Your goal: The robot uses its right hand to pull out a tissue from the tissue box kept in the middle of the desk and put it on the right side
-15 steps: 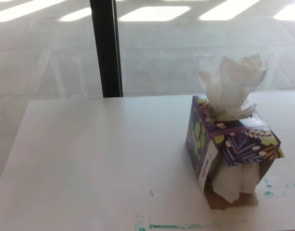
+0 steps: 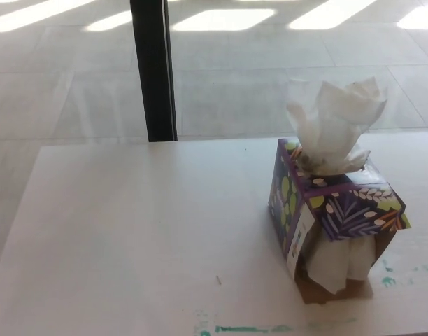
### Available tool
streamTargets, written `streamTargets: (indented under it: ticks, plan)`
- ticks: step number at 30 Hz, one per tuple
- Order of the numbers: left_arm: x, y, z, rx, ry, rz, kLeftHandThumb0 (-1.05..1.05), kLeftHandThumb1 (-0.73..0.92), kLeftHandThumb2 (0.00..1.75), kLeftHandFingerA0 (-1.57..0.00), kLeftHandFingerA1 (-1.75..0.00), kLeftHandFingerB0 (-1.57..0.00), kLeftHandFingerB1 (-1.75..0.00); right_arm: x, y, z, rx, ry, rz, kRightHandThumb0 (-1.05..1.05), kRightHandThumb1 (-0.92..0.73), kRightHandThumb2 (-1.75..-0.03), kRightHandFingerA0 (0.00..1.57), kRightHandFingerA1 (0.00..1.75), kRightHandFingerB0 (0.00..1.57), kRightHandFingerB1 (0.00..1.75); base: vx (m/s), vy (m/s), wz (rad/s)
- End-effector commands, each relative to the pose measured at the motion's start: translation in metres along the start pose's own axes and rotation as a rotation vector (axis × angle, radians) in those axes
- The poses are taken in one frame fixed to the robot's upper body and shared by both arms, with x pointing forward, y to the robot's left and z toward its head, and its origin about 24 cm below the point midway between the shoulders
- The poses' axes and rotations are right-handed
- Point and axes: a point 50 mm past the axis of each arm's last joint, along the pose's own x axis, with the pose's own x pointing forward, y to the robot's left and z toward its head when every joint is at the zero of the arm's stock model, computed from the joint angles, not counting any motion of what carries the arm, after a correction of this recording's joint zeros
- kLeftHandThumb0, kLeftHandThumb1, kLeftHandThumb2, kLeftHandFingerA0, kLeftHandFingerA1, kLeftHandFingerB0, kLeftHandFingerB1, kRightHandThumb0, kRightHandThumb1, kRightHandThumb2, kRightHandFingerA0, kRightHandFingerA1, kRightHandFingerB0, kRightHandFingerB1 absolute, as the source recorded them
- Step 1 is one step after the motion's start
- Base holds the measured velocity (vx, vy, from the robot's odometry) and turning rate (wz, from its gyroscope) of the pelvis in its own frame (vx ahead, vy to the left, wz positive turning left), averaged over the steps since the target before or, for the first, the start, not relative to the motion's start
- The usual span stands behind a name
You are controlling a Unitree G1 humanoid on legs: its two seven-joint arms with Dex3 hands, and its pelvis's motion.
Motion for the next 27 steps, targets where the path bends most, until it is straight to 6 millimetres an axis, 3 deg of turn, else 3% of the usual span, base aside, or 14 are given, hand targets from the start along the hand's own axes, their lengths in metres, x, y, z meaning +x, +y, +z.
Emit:
streamTargets:
  ticks: [1, 2, 5, 9, 10, 12, 17, 19, 21, 22, 23, 24, 25, 27]
  plan:
    - [-0.003, 0.008, 0.007, -0.048, -0.053, -0.008, -1.05, 0.29, 0.79, -0.70, -1.28, -0.59, -1.21, 0.010, -0.018, 0.056, 0.071, -0.154, -0.091, -0.88, -0.62, -1.04, 0.27, 0.69, 0.09, 0.53, 0.00, 0.000, 0.00]
    - [-0.003, 0.007, 0.008, -0.034, -0.067, -0.016, -1.05, 0.31, 0.79, -0.72, -1.28, -0.61, -1.21, 0.014, -0.020, 0.093, 0.083, -0.277, -0.099, -0.91, -0.78, -0.64, 0.41, 1.03, 0.15, 0.54, 0.00, 0.000, 0.00]
    - [-0.004, 0.008, 0.007, -0.044, -0.066, -0.019, -1.05, 0.27, 0.82, -0.76, -1.27, -0.60, -1.22, 0.016, -0.016, 0.140, 0.067, -0.406, -0.097, -0.98, -0.60, -0.84, 0.39, 0.83, 0.17, 0.64, 0.00, 0.000, 0.00]
    - [-0.005, 0.009, 0.005, -0.042, -0.054, -0.011, -1.05, 0.26, 0.84, -0.73, -1.27, -0.59, -1.23, 0.013, -0.002, 0.208, 0.061, -0.586, -0.032, -0.90, -0.71, -0.61, 0.41, 0.66, 0.25, 0.52, 0.00, 0.000, 0.00]
    - [-0.004, 0.009, 0.004, -0.040, -0.048, -0.006, -1.05, 0.25, 0.82, -0.76, -1.23, -0.70, -1.19, 0.005, 0.018, 0.256, -0.051, -0.692, 0.006, -1.05, -0.63, -1.05, 0.43, 0.72, 0.26, 0.61, 0.00, 0.000, 0.00]
    - [-0.004, 0.008, 0.004, -0.024, -0.047, -0.008, -1.05, 0.24, 0.82, -0.80, -1.22, -0.70, -1.18, -0.009, 0.039, 0.290, -0.116, -0.789, 0.076, -1.02, -0.63, -0.81, 0.30, 0.67, 0.20, 0.52, 0.00, 0.000, 0.00]
    - [-0.005, 0.008, 0.002, 0.003, -0.042, -0.008, -1.05, 0.22, 0.82, -0.79, -1.23, -0.80, -1.16, -0.031, 0.083, 0.334, -0.165, -0.893, 0.158, -0.77, -0.82, -0.65, 0.35, 0.47, 0.17, 0.27, 0.00, 0.000, 0.00]
    - [-0.004, 0.007, 0.002, 0.018, -0.025, 0.001, -1.05, 0.23, 0.86, -0.78, -1.19, -0.74, -1.13, -0.042, 0.109, 0.359, -0.238, -0.941, 0.189, -0.38, -0.47, -1.07, 0.03, 0.53, 0.00, 0.49, 0.00, 0.000, 0.00]
    - [-0.004, 0.006, 0.003, -0.001, -0.032, -0.010, -1.05, 0.15, 1.07, -0.78, -1.20, -0.78, -1.15, -0.046, 0.118, 0.369, -0.262, -0.945, 0.200, -0.81, -0.78, -0.65, 0.20, 0.38, 0.21, 0.32, 0.00, 0.000, 0.00]
    - [-0.003, 0.006, 0.003, -0.001, -0.028, -0.010, -1.03, 0.11, 1.04, -0.80, -1.20, -0.77, -1.14, -0.048, 0.124, 0.373, -0.278, -0.959, 0.215, -0.85, -0.67, -1.05, 0.01, 0.50, 0.11, 0.41, 0.00, 0.000, 0.00]
    - [-0.004, 0.006, 0.003, 0.001, -0.030, -0.014, -1.05, 0.21, 0.87, -0.82, -1.20, -0.75, -1.14, -0.052, 0.131, 0.378, -0.311, -0.971, 0.235, -0.81, -0.85, -0.66, 0.08, 0.44, 0.11, 0.27, 0.00, 0.000, 0.00]
    - [-0.004, 0.006, 0.002, 0.004, -0.029, -0.019, -1.05, 0.22, 0.85, -0.80, -1.20, -0.73, -1.15, -0.054, 0.136, 0.381, -0.327, -0.977, 0.250, -0.82, -0.65, -1.02, 0.06, 0.50, 0.07, 0.33, 0.00, 0.000, 0.00]
    - [-0.005, 0.007, 0.002, 0.011, -0.028, -0.025, -1.05, 0.23, 0.84, -0.80, -1.21, -0.73, -1.15, -0.055, 0.143, 0.384, -0.336, -0.984, 0.268, -0.88, -0.76, -0.71, 0.08, 0.44, 0.12, 0.29, 0.00, 0.000, 0.00]
    - [-0.005, 0.007, 0.002, 0.032, -0.029, -0.025, -1.05, 0.24, 0.83, -0.82, -1.20, -0.75, -1.14, -0.057, 0.161, 0.392, -0.380, -0.978, 0.316, -0.90, -0.66, -1.06, 0.04, 0.51, 0.00, 0.38, 0.00, 0.000, 0.00]
